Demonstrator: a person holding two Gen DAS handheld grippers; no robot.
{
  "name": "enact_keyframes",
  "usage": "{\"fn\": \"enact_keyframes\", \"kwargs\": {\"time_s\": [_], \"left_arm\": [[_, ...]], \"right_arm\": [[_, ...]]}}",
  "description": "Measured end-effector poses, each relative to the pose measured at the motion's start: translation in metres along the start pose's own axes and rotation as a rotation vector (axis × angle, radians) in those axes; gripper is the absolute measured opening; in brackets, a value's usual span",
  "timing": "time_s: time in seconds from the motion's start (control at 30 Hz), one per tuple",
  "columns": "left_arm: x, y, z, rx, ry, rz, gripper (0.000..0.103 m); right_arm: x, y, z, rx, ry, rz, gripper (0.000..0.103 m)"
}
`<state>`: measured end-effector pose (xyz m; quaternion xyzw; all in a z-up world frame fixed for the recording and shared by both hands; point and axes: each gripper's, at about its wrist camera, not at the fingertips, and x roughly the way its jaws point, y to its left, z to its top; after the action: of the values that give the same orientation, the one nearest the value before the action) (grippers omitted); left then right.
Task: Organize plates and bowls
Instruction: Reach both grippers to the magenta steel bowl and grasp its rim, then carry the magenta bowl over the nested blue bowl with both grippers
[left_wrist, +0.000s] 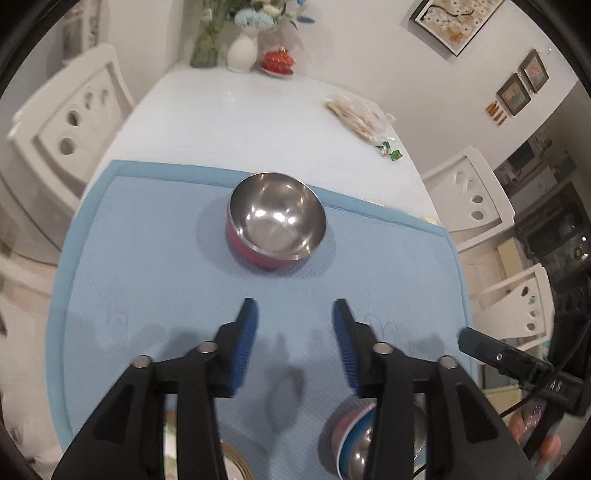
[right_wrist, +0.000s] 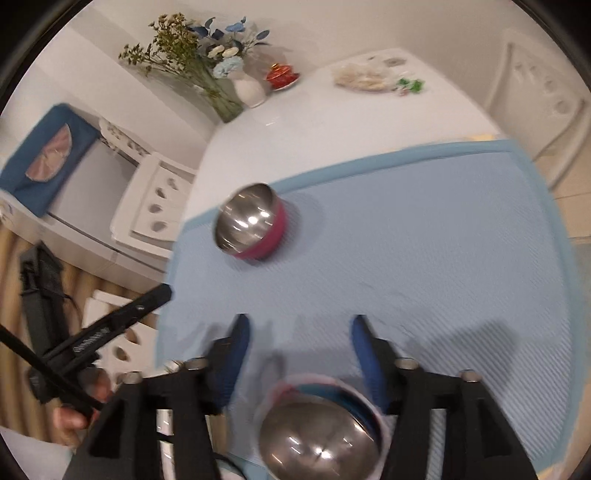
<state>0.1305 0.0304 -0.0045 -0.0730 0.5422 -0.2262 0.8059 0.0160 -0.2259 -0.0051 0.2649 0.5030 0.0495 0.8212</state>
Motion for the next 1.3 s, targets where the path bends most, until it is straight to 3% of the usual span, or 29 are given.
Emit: {"fn": "enact_keyframes", "kwargs": {"time_s": [0.03, 0.07, 0.27, 0.4, 0.53, 0.6, 0.7, 0.83, 0.97, 1.03, 1.13, 1.3], "left_arm": [[0.005, 0.002, 0.004, -0.005, 0.006, -0.004, 0.066], [0.008, 0.007, 0.008, -0.017, 0.002, -0.004, 0.070], [0.051, 0.035, 0.046, -0.081, 0.013, 0.017, 0.070], [0.088, 0.059, 0.064, -0.157, 0.063, -0.014, 0.068], [0.116, 0.067, 0.074, -0.170, 0.088, -0.011, 0.065], [0.127, 0.068, 0.075, -0.172, 0.105, -0.005, 0.062], [0.145, 0.072, 0.075, -0.199, 0.147, 0.022, 0.039], [0.155, 0.079, 0.073, -0.236, 0.157, -0.028, 0.034], [0.160, 0.073, 0.072, -0.199, 0.162, -0.019, 0.016], [0.158, 0.070, 0.073, -0.185, 0.154, -0.007, 0.016], [0.149, 0.066, 0.071, -0.175, 0.130, 0.015, 0.015], [0.114, 0.046, 0.067, -0.138, 0.057, 0.021, 0.015]], "right_arm": [[0.010, 0.003, 0.013, 0.008, 0.031, 0.050, 0.058], [0.020, 0.005, 0.023, 0.018, 0.054, 0.086, 0.058], [0.088, 0.008, 0.077, 0.041, 0.143, 0.099, 0.058], [0.137, 0.006, 0.100, 0.043, 0.196, 0.083, 0.058], [0.177, 0.009, 0.112, 0.007, 0.225, 0.066, 0.058], [0.190, 0.011, 0.114, -0.009, 0.229, 0.064, 0.056], [0.205, 0.016, 0.117, -0.052, 0.232, 0.047, 0.047], [0.219, 0.021, 0.121, -0.112, 0.217, 0.029, 0.037], [0.230, 0.026, 0.120, -0.166, 0.232, 0.039, 0.028], [0.235, 0.028, 0.120, -0.175, 0.237, 0.037, 0.023], [0.233, 0.029, 0.118, -0.182, 0.233, 0.024, 0.022], [0.197, 0.040, 0.115, -0.214, 0.182, 0.012, 0.023]]}}
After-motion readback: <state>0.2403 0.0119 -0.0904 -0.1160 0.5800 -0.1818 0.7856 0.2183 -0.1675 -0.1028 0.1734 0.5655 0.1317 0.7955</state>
